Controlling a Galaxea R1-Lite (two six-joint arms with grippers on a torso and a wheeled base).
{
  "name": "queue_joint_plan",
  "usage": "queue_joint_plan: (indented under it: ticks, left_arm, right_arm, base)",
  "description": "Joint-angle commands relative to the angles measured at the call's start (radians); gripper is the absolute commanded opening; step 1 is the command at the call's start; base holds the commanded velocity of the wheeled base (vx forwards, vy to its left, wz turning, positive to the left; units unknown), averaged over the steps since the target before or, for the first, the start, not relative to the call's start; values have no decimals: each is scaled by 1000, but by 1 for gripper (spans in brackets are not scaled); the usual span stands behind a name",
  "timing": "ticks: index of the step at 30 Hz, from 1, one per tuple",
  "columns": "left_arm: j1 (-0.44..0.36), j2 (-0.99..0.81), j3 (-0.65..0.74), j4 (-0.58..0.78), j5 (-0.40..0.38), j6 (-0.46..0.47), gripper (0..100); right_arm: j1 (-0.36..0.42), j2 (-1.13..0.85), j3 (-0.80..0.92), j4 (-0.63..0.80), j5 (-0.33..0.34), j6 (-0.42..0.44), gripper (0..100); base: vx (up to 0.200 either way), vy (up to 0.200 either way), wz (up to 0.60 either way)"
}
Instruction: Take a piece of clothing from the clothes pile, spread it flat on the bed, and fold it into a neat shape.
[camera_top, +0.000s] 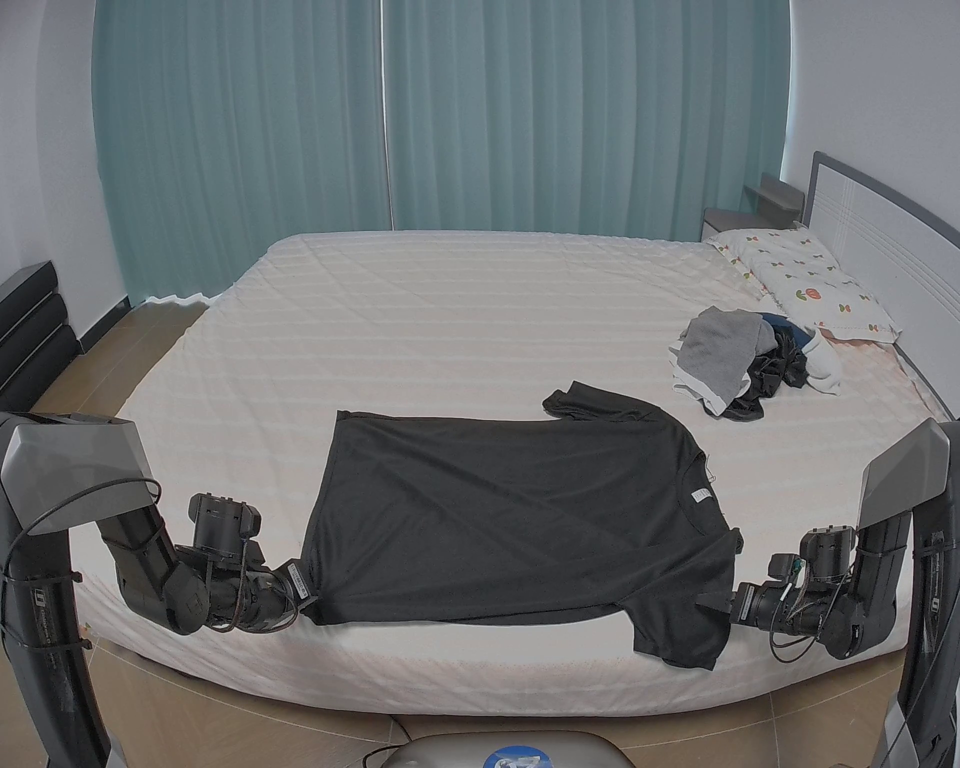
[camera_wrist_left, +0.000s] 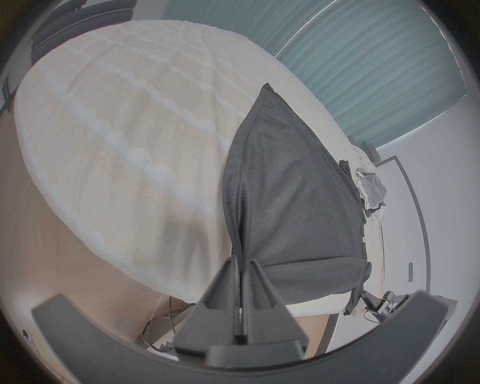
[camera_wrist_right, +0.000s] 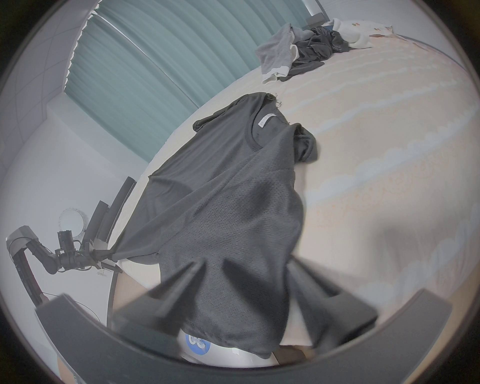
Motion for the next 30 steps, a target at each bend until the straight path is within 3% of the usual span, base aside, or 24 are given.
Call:
queue_joint_plan:
  ticks: [1,10,14,22,26,30]
  left_arm:
    - [0,1,0,0,-2,-2,0]
    - [2,1,0,0,-2,-1,0]
    - [2,0,1,0,1,-1,0]
    - [6,-51,32,1,17,10,0]
    - [12,-84,75,7,27,68,0]
    - [12,-77,109,9,120,154,0]
  right_arm:
    - [-23,-1,17,-4,2,0,0]
    - [-69,-30,108,-45,11,-1,0]
    - [-71,-29,205,-146,14,-6,0]
    - [-72,-78,294,-153,46,-32,0]
    - [-75,-96,324,-153,48,-54,0]
    - [-89,-93,330,-151,48,-75,0]
  base:
    - [0,0,0]
    - [0,0,0]
    - [0,0,0]
    - [0,0,0]
    - [0,0,0]
    - [0,0,0]
